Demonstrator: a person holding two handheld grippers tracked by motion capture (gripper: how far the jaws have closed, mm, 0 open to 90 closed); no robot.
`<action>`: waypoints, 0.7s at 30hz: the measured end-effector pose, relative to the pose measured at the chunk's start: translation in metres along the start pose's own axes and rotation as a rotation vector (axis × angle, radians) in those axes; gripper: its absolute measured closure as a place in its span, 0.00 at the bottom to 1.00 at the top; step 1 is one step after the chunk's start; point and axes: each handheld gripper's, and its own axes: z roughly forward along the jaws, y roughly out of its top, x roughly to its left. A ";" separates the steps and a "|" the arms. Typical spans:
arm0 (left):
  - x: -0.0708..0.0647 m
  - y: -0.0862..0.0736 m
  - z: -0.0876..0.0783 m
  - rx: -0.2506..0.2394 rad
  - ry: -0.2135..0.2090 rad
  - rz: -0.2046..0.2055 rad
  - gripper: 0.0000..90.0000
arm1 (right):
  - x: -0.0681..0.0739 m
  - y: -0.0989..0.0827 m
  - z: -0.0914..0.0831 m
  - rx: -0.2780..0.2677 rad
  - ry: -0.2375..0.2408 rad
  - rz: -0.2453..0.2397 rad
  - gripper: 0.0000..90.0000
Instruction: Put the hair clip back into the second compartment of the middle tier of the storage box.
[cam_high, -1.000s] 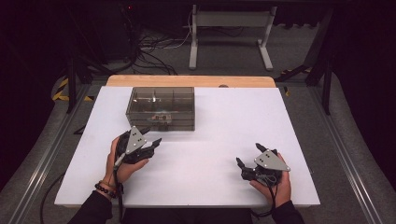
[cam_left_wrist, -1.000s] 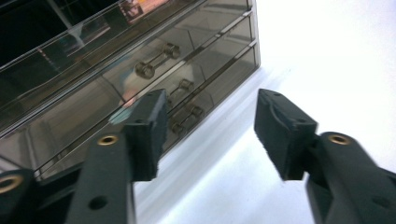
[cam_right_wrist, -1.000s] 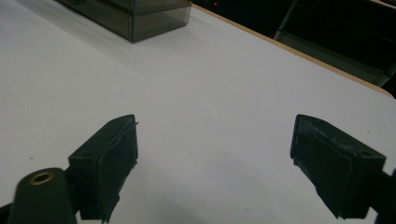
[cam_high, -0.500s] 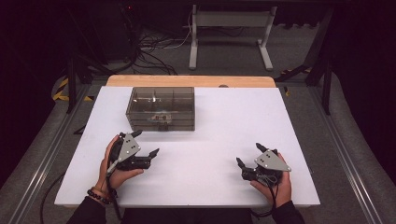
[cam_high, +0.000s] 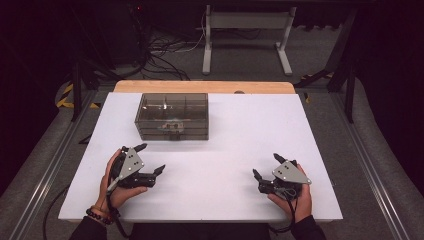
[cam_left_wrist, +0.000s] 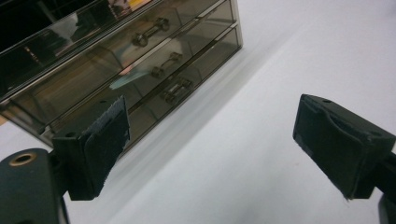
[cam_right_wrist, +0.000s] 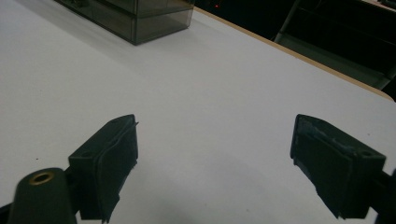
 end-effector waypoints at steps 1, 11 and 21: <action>0.000 -0.001 -0.001 0.000 -0.003 -0.005 0.14 | 0.000 0.000 0.000 -0.002 -0.001 0.002 0.17; 0.004 -0.010 -0.009 0.002 0.005 -0.008 0.13 | 0.000 0.001 -0.001 -0.007 -0.001 0.003 0.17; 0.003 -0.018 -0.017 0.010 -0.001 -0.001 0.11 | 0.001 0.002 -0.001 -0.008 -0.002 0.002 0.17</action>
